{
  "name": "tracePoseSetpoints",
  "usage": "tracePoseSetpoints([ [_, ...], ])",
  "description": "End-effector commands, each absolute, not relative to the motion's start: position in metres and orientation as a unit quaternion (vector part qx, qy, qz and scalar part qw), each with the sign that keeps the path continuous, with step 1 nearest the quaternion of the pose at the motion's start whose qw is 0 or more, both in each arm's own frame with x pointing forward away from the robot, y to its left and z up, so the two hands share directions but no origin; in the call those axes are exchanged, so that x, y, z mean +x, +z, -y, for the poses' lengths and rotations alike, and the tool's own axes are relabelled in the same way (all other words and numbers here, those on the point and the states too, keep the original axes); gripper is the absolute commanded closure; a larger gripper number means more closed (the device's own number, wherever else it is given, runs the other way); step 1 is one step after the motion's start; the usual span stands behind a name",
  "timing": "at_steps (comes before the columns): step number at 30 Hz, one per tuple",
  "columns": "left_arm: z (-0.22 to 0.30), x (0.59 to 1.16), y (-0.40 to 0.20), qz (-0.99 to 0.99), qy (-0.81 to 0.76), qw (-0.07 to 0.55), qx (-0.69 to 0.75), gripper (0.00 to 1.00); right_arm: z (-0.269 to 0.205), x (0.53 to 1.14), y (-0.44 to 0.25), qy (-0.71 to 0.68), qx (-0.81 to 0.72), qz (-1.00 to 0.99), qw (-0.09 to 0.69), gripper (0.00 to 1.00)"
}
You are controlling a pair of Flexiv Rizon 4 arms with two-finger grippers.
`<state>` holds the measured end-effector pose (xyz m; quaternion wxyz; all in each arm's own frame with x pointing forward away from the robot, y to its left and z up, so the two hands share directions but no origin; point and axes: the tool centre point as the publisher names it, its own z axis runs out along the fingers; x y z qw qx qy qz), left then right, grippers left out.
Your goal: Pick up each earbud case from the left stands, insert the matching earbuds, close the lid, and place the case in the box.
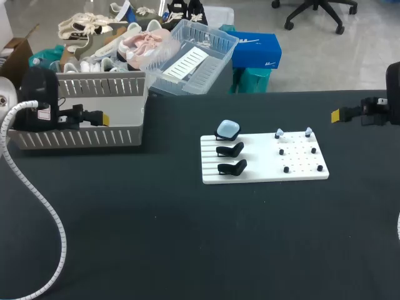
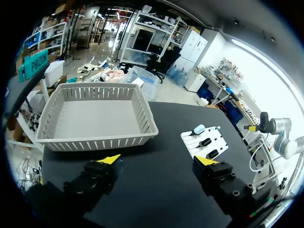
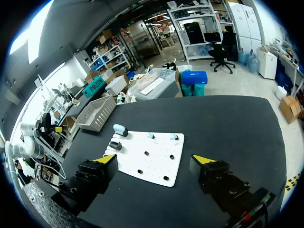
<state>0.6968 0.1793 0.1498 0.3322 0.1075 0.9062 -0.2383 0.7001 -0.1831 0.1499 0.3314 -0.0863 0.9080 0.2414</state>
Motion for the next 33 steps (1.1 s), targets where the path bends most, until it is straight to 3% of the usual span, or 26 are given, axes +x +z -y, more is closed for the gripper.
tracePoseSetpoints([
  [1,-0.173,0.701,0.15,-0.9,-0.25,0.333,0.128,0.0,0.184,0.701,0.149,0.244,-0.088,-0.907,0.331,0.0],
  [16,-0.139,0.716,0.163,-0.833,-0.252,0.371,0.325,0.0,0.184,0.701,0.149,0.244,-0.088,-0.907,0.331,0.0],
  [33,-0.094,0.736,0.152,-0.748,-0.248,0.363,0.497,0.0,0.184,0.701,0.149,0.244,-0.088,-0.907,0.331,0.0],
])
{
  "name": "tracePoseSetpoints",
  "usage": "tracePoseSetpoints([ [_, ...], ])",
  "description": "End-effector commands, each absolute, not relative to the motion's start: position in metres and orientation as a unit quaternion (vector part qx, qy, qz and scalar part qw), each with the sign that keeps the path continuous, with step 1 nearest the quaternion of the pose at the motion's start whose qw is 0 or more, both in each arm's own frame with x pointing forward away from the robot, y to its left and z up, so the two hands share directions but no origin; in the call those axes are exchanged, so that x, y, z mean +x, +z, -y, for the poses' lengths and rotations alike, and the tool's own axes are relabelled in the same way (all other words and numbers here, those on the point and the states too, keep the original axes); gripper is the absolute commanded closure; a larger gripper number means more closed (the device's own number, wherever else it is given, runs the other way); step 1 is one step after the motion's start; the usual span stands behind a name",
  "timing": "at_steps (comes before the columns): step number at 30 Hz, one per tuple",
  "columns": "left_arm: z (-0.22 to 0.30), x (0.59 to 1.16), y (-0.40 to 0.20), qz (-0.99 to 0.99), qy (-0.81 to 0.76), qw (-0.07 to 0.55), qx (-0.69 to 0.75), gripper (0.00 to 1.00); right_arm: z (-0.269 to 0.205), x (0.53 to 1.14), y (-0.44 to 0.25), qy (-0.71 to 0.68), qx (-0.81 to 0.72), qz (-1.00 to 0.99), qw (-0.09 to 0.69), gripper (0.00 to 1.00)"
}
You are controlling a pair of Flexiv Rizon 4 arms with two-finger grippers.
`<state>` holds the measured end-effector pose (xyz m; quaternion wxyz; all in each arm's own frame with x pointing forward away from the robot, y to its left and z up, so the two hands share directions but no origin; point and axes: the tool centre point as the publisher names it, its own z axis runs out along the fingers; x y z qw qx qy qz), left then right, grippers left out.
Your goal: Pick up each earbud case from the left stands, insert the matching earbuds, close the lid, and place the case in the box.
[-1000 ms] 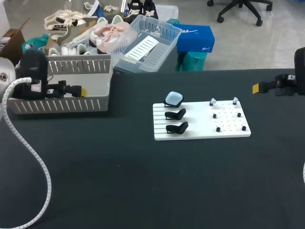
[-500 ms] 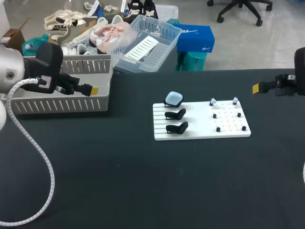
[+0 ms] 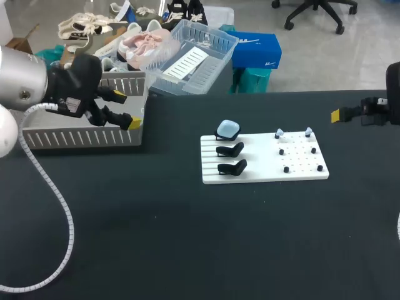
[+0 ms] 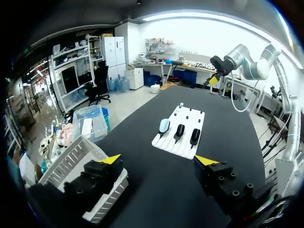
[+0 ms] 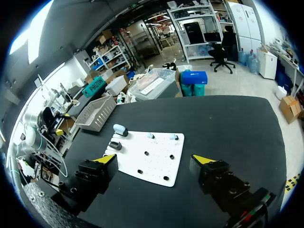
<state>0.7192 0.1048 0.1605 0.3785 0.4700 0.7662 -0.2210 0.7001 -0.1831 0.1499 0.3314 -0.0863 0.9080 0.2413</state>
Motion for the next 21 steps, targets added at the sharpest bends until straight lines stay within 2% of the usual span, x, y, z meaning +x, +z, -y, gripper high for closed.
tracePoseSetpoints([
  [1,-0.091,0.738,0.15,-0.745,-0.251,0.36,0.503,0.0,0.184,0.701,0.149,0.244,-0.088,-0.907,0.331,0.0],
  [21,-0.021,0.783,0.104,-0.698,-0.264,0.34,0.573,0.0,0.184,0.701,0.149,0.244,-0.088,-0.907,0.331,0.0],
])
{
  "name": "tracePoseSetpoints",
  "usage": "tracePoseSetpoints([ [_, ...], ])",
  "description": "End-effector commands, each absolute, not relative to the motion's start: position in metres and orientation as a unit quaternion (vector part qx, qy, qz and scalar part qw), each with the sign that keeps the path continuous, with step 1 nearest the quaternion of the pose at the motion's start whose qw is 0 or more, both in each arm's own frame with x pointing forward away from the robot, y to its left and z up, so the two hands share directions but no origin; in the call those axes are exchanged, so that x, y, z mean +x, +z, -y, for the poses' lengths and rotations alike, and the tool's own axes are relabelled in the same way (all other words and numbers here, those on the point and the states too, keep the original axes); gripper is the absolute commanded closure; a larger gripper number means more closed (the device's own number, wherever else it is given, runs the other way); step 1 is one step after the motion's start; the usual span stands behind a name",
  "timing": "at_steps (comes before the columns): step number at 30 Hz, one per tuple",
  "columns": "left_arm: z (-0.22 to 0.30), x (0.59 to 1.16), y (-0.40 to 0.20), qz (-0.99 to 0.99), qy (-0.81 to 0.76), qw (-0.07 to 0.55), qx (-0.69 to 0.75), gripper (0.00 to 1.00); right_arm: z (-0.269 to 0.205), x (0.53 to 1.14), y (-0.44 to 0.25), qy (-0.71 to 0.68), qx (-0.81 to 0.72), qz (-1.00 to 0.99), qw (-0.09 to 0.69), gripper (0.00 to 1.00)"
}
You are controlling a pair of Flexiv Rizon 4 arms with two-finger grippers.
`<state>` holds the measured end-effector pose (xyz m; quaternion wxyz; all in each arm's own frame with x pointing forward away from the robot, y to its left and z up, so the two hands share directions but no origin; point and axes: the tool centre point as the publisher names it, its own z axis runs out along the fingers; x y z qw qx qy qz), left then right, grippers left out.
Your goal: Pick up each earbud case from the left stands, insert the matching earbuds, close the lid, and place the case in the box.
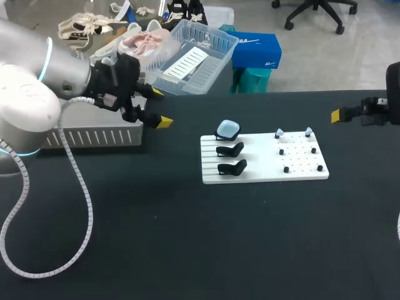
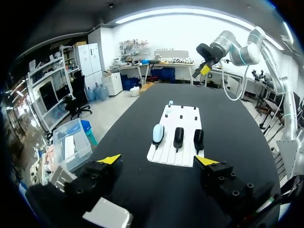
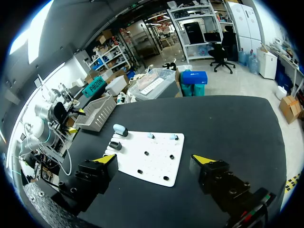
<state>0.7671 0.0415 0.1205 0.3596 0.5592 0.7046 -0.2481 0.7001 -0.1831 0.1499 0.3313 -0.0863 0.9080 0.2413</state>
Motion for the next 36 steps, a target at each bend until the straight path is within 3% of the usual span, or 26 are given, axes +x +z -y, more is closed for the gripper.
tracePoseSetpoints([
  [1,-0.018,0.783,0.101,-0.697,-0.264,0.338,0.574,0.0,0.184,0.701,0.149,0.244,-0.088,-0.907,0.331,0.0],
  [11,0.006,0.788,0.071,-0.693,-0.277,0.324,0.582,0.0,0.184,0.701,0.149,0.244,-0.088,-0.907,0.331,0.0],
  [16,0.016,0.795,0.058,-0.692,-0.28,0.33,0.578,0.06,0.184,0.701,0.149,0.244,-0.088,-0.907,0.331,0.0],
  [19,0.02,0.8,0.053,-0.689,-0.283,0.342,0.574,0.19,0.184,0.701,0.149,0.244,-0.088,-0.907,0.331,0.0],
  [24,0.025,0.804,0.049,-0.684,-0.294,0.345,0.572,0.17,0.184,0.701,0.149,0.244,-0.088,-0.907,0.331,0.0],
  [28,0.03,0.804,0.048,-0.679,-0.304,0.341,0.575,0.25,0.184,0.701,0.149,0.244,-0.088,-0.907,0.331,0.0],
  [36,0.04,0.806,0.045,-0.669,-0.313,0.342,0.582,0.2,0.184,0.701,0.149,0.244,-0.088,-0.907,0.331,0.0],
])
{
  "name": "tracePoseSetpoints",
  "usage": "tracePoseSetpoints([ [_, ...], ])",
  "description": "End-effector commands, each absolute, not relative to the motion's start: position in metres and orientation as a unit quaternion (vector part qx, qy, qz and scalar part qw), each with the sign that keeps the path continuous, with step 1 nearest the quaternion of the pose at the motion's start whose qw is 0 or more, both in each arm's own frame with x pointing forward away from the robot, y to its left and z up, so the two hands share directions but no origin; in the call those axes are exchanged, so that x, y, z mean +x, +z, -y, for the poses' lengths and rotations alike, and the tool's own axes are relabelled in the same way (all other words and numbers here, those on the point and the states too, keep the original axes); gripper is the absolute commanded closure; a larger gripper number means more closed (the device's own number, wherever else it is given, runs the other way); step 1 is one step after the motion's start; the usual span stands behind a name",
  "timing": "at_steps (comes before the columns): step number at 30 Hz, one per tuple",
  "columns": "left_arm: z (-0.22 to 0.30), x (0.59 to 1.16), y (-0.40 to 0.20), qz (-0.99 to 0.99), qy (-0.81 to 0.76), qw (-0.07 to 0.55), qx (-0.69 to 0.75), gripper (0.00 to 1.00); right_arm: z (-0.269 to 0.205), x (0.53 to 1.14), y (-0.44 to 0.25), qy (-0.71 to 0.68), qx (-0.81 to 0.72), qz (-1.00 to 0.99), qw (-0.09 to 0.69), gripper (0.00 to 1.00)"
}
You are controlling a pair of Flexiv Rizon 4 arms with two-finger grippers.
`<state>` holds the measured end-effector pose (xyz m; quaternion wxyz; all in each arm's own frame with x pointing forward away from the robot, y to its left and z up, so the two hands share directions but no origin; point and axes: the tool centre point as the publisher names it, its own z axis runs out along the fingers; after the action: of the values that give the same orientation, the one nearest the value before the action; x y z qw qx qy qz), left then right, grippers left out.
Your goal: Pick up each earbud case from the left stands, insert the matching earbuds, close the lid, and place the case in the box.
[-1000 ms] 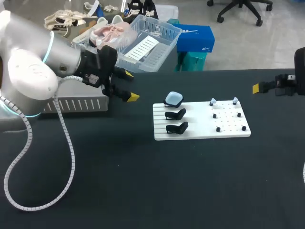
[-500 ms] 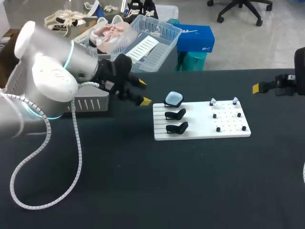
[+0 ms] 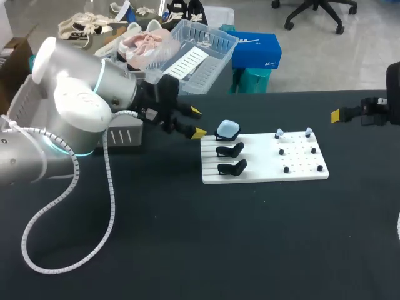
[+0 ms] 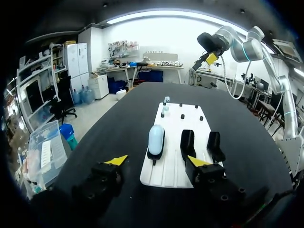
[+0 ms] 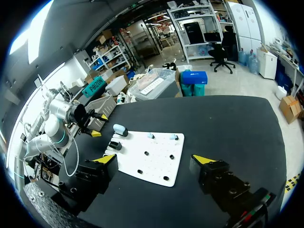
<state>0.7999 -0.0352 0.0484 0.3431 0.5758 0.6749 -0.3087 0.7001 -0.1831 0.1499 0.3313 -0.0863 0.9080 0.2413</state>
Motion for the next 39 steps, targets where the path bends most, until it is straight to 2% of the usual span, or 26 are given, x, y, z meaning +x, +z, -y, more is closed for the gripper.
tracePoseSetpoints([
  [1,0.042,0.805,0.044,-0.668,-0.312,0.343,0.582,0.22,0.184,0.701,0.149,0.244,-0.088,-0.907,0.331,0.0],
  [5,0.052,0.808,0.04,-0.667,-0.313,0.344,0.582,0.26,0.184,0.701,0.149,0.244,-0.088,-0.907,0.331,0.0],
  [6,0.055,0.809,0.04,-0.666,-0.312,0.347,0.583,0.3,0.184,0.701,0.149,0.244,-0.088,-0.907,0.331,0.0],
  [7,0.057,0.809,0.04,-0.663,-0.31,0.349,0.585,0.35,0.184,0.701,0.149,0.244,-0.088,-0.907,0.331,0.0],
  [9,0.061,0.808,0.039,-0.66,-0.308,0.352,0.588,0.53,0.184,0.701,0.149,0.244,-0.088,-0.907,0.331,0.0],
  [21,0.079,0.807,0.029,-0.659,-0.308,0.347,0.592,0.5,0.184,0.701,0.149,0.244,-0.088,-0.907,0.331,0.0],
  [39,0.089,0.815,0.018,-0.67,-0.311,0.345,0.579,0.55,0.184,0.701,0.149,0.244,-0.088,-0.907,0.331,0.0],
])
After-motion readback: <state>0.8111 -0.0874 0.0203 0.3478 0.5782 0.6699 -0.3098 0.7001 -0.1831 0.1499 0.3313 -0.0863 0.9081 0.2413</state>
